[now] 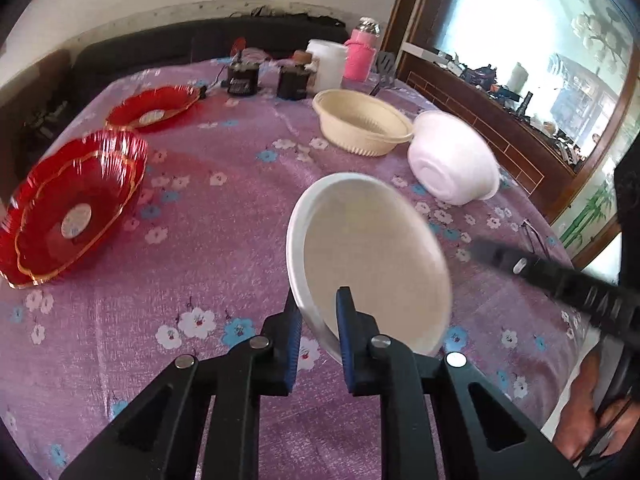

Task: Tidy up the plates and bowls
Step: 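Lift and carry the white bowl with the left gripper toward the red plates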

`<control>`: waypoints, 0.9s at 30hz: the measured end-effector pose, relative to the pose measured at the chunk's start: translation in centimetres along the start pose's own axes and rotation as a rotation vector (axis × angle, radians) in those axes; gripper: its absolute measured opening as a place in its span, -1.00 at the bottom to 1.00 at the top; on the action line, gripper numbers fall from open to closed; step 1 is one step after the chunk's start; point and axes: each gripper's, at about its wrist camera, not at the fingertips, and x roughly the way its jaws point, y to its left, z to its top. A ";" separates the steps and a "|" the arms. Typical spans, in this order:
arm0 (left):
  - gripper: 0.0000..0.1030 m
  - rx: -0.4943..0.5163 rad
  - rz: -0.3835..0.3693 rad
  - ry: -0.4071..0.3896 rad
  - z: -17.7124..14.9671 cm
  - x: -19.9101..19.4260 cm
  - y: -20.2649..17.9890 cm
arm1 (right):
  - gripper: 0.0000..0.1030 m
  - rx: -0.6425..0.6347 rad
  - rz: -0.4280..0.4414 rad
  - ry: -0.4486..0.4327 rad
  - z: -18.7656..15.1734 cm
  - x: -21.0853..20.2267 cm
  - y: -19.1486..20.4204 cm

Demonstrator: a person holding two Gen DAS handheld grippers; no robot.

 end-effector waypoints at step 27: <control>-0.68 -0.056 -0.010 0.017 -0.3 0.5 1.6 | -0.82 0.030 0.084 0.085 -1.1 2.7 -0.6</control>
